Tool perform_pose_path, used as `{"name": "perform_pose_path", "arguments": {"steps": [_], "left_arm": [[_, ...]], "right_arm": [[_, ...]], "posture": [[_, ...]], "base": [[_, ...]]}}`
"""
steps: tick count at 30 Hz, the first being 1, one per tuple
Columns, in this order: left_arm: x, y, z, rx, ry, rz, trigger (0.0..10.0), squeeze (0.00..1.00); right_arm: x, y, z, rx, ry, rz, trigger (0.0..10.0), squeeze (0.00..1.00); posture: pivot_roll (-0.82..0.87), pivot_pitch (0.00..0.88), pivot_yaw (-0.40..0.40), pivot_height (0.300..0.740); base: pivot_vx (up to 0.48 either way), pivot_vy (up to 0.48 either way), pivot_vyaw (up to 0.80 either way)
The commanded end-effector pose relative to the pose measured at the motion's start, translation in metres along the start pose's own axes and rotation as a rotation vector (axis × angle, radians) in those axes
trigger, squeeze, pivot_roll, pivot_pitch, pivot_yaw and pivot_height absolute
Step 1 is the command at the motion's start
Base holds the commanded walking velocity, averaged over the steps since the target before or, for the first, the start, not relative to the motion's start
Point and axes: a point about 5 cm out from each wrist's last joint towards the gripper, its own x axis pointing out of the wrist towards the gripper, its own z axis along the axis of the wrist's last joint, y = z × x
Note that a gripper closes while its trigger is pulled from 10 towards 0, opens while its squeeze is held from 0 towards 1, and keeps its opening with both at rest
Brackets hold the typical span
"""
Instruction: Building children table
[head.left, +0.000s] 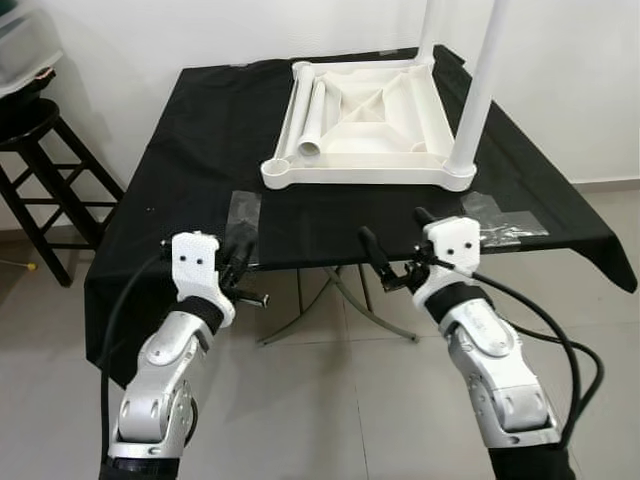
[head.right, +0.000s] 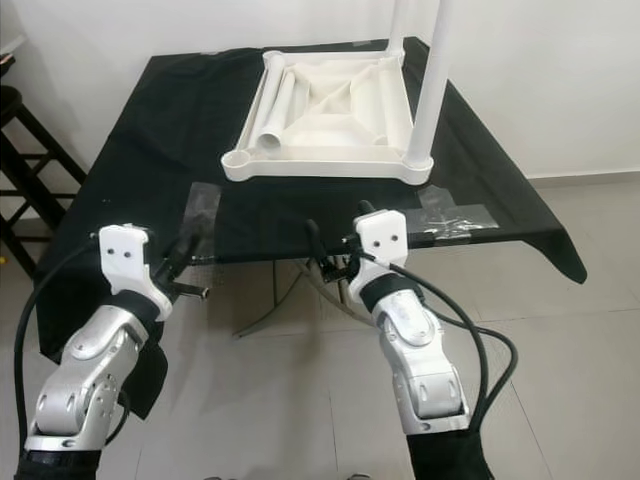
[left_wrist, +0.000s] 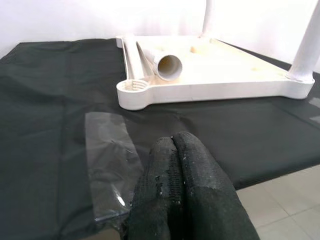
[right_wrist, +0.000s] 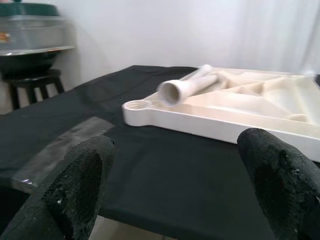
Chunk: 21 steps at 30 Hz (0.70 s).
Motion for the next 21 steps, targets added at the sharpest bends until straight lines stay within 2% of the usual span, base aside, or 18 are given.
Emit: {"name": "perform_pose_path", "arguments": {"steps": [1, 4, 8, 21], "left_arm": [[0.001, 0.000, 0.001, -0.003, -0.008, -0.021, 10.0, 0.00], [0.003, 0.000, 0.005, -0.009, -0.024, -0.024, 10.0, 0.00], [0.006, 0.000, 0.009, -0.007, -0.039, -0.026, 10.0, 0.00], [0.008, 0.001, 0.019, 0.002, -0.079, -0.052, 10.0, 0.00]], "right_arm": [[0.003, 0.002, 0.000, -0.001, 0.006, 0.001, 10.0, 0.00], [0.004, 0.003, 0.001, -0.003, 0.007, 0.003, 10.0, 0.00], [0.005, 0.006, 0.002, -0.010, 0.001, 0.027, 10.0, 0.00], [0.010, 0.009, 0.010, 0.004, -0.034, 0.057, 10.0, 0.00]], "posture": [[-0.02, 0.113, 0.034, 0.740], [-0.01, 0.107, 0.036, 0.740], [-0.01, 0.107, 0.036, 0.740], [0.00, 0.110, 0.016, 0.740]], "base": [[0.285, 0.000, 0.00], [0.321, 0.000, 0.00], [0.371, 0.000, -0.80], [0.370, 0.000, 0.00]]}}
